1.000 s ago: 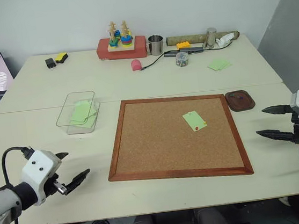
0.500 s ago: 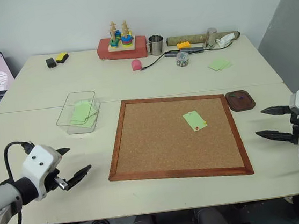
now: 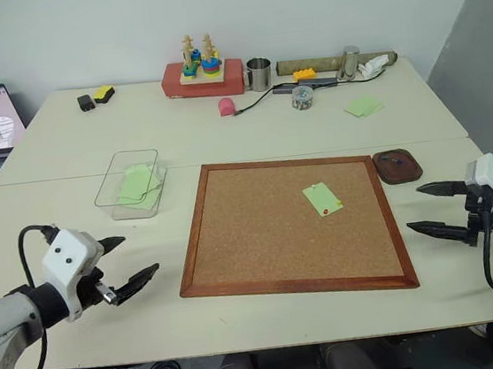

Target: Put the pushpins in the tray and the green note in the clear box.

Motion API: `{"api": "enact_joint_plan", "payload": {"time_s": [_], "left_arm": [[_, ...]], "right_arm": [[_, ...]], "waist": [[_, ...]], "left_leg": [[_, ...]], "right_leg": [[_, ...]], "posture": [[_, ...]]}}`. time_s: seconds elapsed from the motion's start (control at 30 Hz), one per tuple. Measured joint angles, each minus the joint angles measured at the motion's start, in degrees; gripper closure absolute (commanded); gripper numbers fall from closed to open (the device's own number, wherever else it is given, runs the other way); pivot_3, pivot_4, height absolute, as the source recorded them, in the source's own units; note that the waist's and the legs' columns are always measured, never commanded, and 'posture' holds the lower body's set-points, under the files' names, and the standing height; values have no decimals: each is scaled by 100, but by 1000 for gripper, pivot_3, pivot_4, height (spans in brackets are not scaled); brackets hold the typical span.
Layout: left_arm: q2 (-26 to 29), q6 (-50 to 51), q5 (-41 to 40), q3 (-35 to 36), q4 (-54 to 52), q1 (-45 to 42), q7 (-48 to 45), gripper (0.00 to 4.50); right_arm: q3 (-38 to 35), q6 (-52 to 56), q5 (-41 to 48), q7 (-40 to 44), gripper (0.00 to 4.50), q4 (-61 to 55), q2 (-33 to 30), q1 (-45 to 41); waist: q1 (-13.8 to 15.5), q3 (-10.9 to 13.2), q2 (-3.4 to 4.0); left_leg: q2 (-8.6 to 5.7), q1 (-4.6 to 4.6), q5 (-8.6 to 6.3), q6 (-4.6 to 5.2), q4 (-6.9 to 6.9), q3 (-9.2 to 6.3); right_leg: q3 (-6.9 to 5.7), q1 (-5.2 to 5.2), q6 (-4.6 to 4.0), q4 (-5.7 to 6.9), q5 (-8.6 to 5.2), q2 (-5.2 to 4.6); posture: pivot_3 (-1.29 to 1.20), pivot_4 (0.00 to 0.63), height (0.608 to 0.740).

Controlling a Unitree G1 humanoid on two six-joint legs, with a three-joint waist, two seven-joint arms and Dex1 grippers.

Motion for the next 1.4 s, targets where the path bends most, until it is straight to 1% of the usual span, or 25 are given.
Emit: {"api": "enact_joint_plan", "payload": {"time_s": [0.1,0.17,0.2,0.27,0.33,0.37,0.4,0.47,0.5,0.53,0.57,0.6,0.73,0.77,0.83,0.87,0.93,1.07,1.13,1.23,1.4], "left_arm": [[32,204,-151,-155,-114,-164,-45,0],[121,339,-290,-183,-151,-283,-144,350],[145,406,-353,-207,-173,-360,-168,398],[147,567,-482,-383,-245,-654,-179,847],[127,704,-598,-715,-336,-1017,-148,1149],[72,736,-657,-944,-373,-1268,-114,1435],[-19,760,-657,-1147,-365,-1519,-88,1498],[-307,748,-606,-1617,-238,-2061,-45,1940],[-571,661,-463,-2007,-11,-2465,-14,2242],[-740,610,-358,-2294,136,-2673,19,2440],[-800,563,-298,-2415,215,-2738,20,2537],[-977,429,-121,-2739,470,-2919,37,2786],[-1414,-51,347,-3315,1149,-3321,38,3555],[-1480,-146,421,-3413,1256,-3366,28,3690],[-1611,-494,660,-3566,1685,-3462,-8,4096],[-1687,-600,731,-3585,1866,-3495,-12,4379],[-1903,-788,840,-3651,2188,-3566,-4,4476],[-2208,-1105,972,-3742,2614,-3634,13,4476],[-2492,-1337,1016,-3747,2974,-3673,30,4476],[-2619,-1554,1087,-3791,3337,-3668,2,4476],[-2766,-1946,1207,-3790,3678,-3758,-16,4476]], "right_arm": [[-156,267,156,-238,51,-544,113,213],[-276,500,303,-421,0,-1017,123,346],[-339,572,339,-468,0,-1173,123,408],[-445,689,419,-551,0,-1417,122,508],[-517,795,501,-594,0,-1624,122,610],[-546,847,515,-606,0,-1729,122,638],[-585,856,525,-609,0,-1784,122,683],[-627,881,549,-689,0,-1893,154,727],[-634,926,566,-784,0,-1970,232,717],[-601,963,594,-836,0,-2050,294,681],[-594,974,617,-853,0,-2081,310,683],[-560,989,631,-904,0,-2136,349,674],[-289,1065,630,-1069,0,-2188,433,472],[-231,1096,634,-1105,0,-2209,447,408],[-61,1135,632,-1218,0,-2233,507,215],[12,1142,629,-1254,0,-2233,548,132],[225,1221,622,-1353,0,-2231,620,-87],[582,1348,547,-1536,0,-2189,728,-452],[951,1481,358,-1746,0,-2023,837,-859],[1391,1585,59,-1942,0,-1642,1016,-1390],[2029,1769,-307,-2168,0,-854,1511,-2319]], "waist": [[7,0,0],[3,1,1],[3,1,1],[6,1,1],[21,2,0],[22,2,-1],[28,2,-1],[28,1,-2],[30,1,-2],[25,2,-5],[24,3,-6],[-4,3,-6],[-22,3,-7],[-22,4,-7],[-12,4,-7],[-8,4,-7],[3,4,-7],[9,3,-7],[1,3,-7],[-12,3,-7],[0,-1,0]], "left_leg": [[0,-5,0,0,1,-6],[0,-5,0,0,1,-7],[0,-3,0,0,1,-7],[-2,-4,0,0,3,-7],[-5,-5,0,0,7,-10],[-6,-5,0,0,8,-7],[-9,-5,0,0,9,-8],[-11,-5,1,0,9,-7],[-12,-5,1,0,12,-8],[-12,-8,2,-1,14,-9],[-12,-10,1,-1,13,-9],[-12,-9,1,-1,10,-7],[-10,-10,1,-1,9,-8],[-10,-12,1,0,9,-9],[-10,-13,1,0,9,-13],[-11,-13,1,0,10,-13],[-12,-20,1,0,14,-15],[-13,-24,1,0,16,-17],[-14,-24,2,0,16,-18],[-12,-24,2,0,15,-21],[-14,-16,3,1,16,-24]], "right_leg": [[-1,-2,7,3,0,0],[-2,-3,7,4,0,1],[-3,-2,7,4,0,2],[-4,0,7,4,0,2],[-4,2,9,3,1,2],[-3,3,16,0,5,2],[-2,4,21,0,7,2],[-1,6,26,-3,11,2],[-2,7,28,-1,12,3],[-1,6,29,0,14,4],[-1,5,29,-2,14,5],[4,4,27,-2,15,5],[4,0,26,1,16,8],[4,-3,26,1,16,8],[1,-2,26,1,16,9],[1,-1,26,1,16,9],[0,-2,28,0,16,7],[-1,-3,23,-1,21,6],[-2,-5,20,1,23,6],[-4,-7,10,2,29,8],[-7,-1,4,9,33,7]], "posture": [[0,150,740],[0,150,740],[0,150,740],[0,150,740],[0,150,740],[0,150,740],[0,150,740],[0,150,740],[0,150,740],[0,150,740],[0,150,740],[0,150,740],[0,150,740],[0,150,740],[0,150,740],[0,150,740],[0,150,740],[0,150,740],[0,150,740],[0,150,740],[0,150,740]]}}
